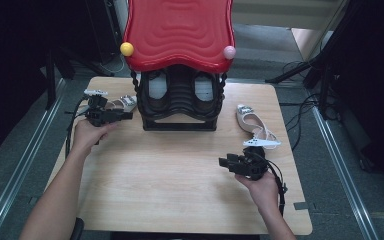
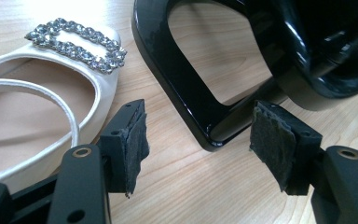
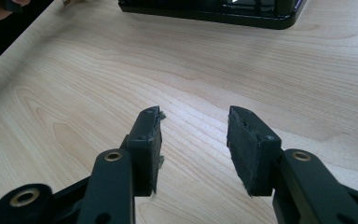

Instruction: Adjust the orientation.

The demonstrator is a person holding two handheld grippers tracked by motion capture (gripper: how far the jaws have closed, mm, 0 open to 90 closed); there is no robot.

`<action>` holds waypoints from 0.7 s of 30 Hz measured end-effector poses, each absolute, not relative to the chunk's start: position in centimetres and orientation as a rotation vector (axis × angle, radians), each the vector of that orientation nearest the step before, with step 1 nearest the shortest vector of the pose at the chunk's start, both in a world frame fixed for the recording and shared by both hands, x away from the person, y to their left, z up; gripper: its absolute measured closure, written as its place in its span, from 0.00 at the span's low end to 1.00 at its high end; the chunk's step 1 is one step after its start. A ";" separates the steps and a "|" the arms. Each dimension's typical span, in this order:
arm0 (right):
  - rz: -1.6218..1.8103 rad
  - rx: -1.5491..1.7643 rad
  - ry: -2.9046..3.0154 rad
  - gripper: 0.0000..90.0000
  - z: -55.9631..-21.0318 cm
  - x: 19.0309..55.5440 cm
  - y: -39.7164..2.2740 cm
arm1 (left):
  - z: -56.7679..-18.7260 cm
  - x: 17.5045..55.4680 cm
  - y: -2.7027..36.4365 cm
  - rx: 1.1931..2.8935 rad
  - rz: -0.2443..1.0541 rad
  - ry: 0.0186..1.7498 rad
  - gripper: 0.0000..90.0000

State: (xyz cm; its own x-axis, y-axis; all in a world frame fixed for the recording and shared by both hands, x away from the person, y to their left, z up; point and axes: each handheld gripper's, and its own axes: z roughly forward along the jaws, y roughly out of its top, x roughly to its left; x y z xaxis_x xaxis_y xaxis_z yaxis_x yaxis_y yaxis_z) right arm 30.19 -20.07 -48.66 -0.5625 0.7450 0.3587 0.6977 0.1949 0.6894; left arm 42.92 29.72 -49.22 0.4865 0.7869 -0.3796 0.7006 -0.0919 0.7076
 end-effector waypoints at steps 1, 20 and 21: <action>1.326 1.442 2.386 0.62 -48.7 30.2 -20.1 | -49.1 42.8 29.7 1.827 0.114 1.249 0.40; 1.336 1.413 2.396 0.59 -48.5 30.8 -19.8 | -47.5 38.5 31.6 1.844 0.143 1.228 0.39; 1.337 1.413 2.396 0.58 -48.5 30.9 -19.8 | -47.5 38.3 31.8 1.841 0.141 1.234 0.40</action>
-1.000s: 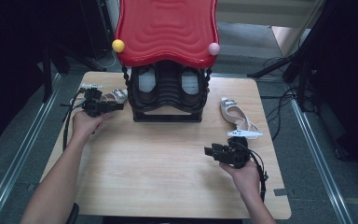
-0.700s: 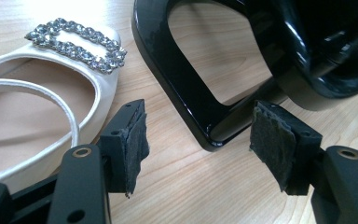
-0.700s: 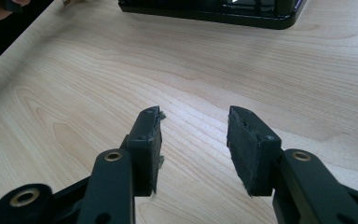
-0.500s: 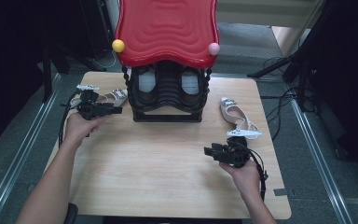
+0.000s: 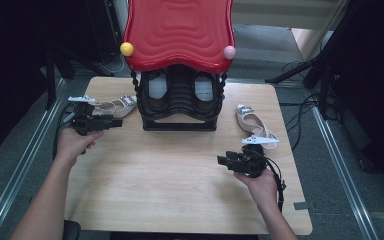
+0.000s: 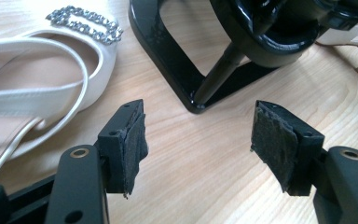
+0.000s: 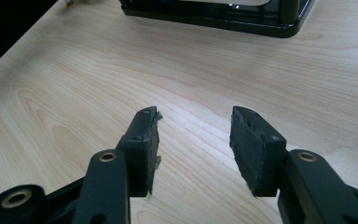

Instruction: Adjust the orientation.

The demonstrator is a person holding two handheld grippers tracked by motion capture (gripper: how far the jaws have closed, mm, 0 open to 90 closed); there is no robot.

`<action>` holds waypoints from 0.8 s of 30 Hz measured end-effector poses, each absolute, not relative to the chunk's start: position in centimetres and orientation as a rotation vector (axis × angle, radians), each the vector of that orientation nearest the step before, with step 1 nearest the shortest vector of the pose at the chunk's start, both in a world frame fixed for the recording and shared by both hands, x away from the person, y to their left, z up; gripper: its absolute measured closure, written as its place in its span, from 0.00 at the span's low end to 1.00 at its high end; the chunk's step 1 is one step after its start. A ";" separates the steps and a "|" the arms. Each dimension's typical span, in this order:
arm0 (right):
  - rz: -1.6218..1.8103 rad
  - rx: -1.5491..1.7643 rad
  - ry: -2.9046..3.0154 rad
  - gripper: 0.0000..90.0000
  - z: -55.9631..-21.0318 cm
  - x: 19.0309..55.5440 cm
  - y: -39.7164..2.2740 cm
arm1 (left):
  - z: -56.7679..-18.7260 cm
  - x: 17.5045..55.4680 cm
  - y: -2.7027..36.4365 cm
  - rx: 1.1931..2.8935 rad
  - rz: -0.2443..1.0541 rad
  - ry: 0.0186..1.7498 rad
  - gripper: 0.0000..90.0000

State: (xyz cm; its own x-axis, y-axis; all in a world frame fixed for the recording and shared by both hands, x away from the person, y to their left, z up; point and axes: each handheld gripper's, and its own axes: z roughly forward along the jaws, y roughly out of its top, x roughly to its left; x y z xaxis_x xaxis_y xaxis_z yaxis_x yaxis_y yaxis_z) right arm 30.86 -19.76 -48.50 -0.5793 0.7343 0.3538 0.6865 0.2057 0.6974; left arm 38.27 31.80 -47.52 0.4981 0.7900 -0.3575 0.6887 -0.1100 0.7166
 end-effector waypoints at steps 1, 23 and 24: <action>1.337 1.410 2.397 0.57 -48.5 30.9 -19.7 | -47.5 38.0 32.1 1.843 0.140 1.236 0.40; 1.351 1.423 2.398 0.45 -48.4 32.7 -19.5 | -47.5 35.2 35.3 1.808 0.188 1.294 0.41; 1.352 1.418 2.398 0.45 -48.4 32.7 -19.5 | -47.6 35.1 35.4 1.809 0.190 1.294 0.41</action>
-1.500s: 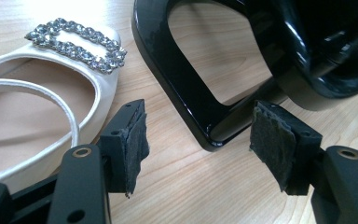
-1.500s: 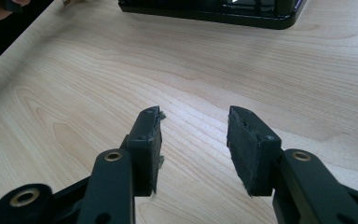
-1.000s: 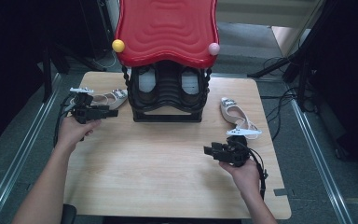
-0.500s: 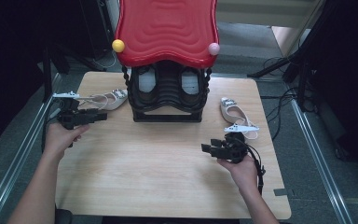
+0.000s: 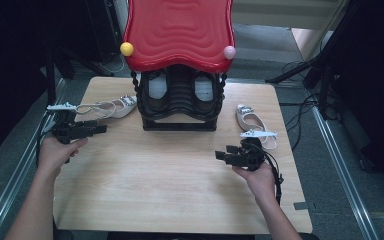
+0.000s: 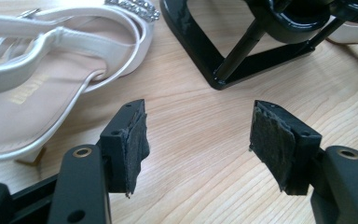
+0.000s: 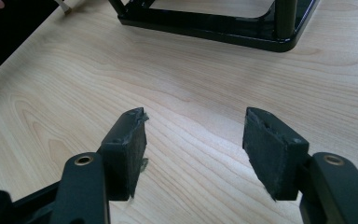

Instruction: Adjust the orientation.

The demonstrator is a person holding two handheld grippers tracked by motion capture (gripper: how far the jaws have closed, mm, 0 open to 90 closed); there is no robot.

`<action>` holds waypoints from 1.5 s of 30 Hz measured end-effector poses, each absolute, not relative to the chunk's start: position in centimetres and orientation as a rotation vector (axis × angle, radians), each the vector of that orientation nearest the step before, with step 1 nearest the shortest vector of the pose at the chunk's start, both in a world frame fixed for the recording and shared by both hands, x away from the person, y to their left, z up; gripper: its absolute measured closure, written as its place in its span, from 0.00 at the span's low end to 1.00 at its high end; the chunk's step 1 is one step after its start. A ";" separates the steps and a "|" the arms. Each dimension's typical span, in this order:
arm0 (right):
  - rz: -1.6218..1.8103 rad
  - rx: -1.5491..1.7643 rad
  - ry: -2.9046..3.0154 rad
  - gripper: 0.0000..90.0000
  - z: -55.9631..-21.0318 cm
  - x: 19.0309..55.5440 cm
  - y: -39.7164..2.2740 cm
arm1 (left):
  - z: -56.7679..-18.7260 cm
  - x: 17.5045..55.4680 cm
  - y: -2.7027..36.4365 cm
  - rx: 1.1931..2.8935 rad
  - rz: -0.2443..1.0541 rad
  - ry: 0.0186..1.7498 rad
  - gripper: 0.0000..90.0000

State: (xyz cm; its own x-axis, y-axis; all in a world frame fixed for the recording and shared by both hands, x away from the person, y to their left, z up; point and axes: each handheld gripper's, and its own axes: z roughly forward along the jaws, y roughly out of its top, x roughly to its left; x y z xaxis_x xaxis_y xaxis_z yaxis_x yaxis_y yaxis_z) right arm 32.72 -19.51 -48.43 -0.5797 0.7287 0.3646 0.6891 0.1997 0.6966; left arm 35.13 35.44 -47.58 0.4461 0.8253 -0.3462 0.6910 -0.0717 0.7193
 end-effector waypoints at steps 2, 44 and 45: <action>1.352 1.417 2.402 0.45 -48.4 32.8 -19.4 | -47.7 34.9 35.7 1.799 0.207 1.301 0.42; 1.330 1.449 2.364 0.48 -48.6 31.7 -20.5 | -53.5 38.9 41.8 1.786 0.296 1.566 1.00; 1.330 1.453 2.363 0.48 -48.6 31.6 -20.5 | -53.6 39.0 41.9 1.779 0.297 1.570 1.00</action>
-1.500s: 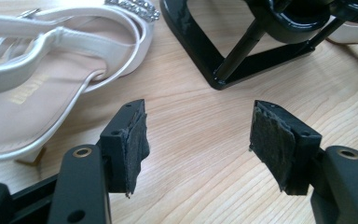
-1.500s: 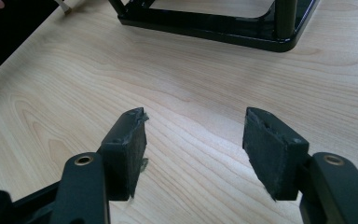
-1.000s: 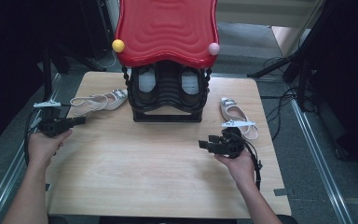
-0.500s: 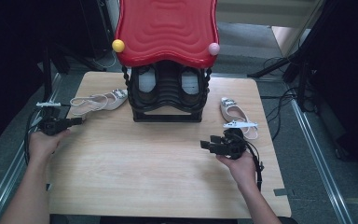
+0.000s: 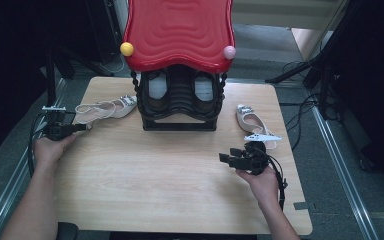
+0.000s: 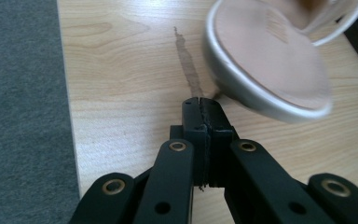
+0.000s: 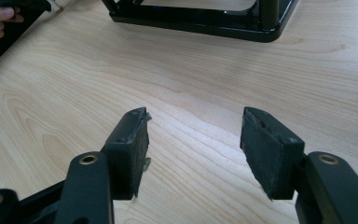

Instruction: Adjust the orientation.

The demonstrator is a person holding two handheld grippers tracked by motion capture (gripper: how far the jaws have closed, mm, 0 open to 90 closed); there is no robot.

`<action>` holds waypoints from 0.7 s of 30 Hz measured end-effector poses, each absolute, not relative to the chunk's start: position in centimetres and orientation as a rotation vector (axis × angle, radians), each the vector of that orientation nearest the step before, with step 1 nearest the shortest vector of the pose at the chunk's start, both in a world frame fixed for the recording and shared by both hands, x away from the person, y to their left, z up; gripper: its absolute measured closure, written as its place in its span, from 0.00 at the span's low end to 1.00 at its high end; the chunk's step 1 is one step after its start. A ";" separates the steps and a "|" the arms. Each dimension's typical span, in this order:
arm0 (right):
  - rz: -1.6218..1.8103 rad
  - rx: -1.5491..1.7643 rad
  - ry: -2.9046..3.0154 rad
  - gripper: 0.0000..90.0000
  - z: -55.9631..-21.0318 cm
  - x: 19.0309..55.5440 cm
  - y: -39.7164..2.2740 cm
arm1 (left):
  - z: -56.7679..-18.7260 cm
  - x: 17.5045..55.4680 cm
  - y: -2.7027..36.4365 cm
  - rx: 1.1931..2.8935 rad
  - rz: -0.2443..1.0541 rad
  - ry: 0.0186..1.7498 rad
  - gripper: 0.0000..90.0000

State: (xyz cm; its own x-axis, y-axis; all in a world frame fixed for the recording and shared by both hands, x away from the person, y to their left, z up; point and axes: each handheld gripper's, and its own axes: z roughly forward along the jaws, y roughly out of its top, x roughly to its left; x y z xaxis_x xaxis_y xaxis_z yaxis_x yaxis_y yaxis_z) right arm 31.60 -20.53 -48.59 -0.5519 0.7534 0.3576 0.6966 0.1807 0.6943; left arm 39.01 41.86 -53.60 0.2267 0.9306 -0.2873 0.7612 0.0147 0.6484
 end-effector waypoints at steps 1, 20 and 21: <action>1.326 1.457 2.360 0.48 -48.6 31.5 -20.6 | -53.7 39.1 41.9 1.771 0.294 1.573 1.00; 1.325 1.455 2.349 0.48 -48.6 31.3 -20.9 | -53.3 39.1 40.4 1.787 0.220 1.550 1.00; 1.323 1.455 2.350 0.48 -48.6 31.4 -20.9 | -53.2 39.0 40.3 1.795 0.217 1.546 1.00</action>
State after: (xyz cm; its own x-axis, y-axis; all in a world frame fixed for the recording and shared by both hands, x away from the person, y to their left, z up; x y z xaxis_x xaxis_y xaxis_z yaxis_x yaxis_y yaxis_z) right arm 31.37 -20.86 -48.64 -0.5470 0.7602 0.3505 0.6939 0.1775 0.6979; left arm 39.02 40.31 -53.22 0.2579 0.9080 -0.3301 0.7820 0.0045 0.6232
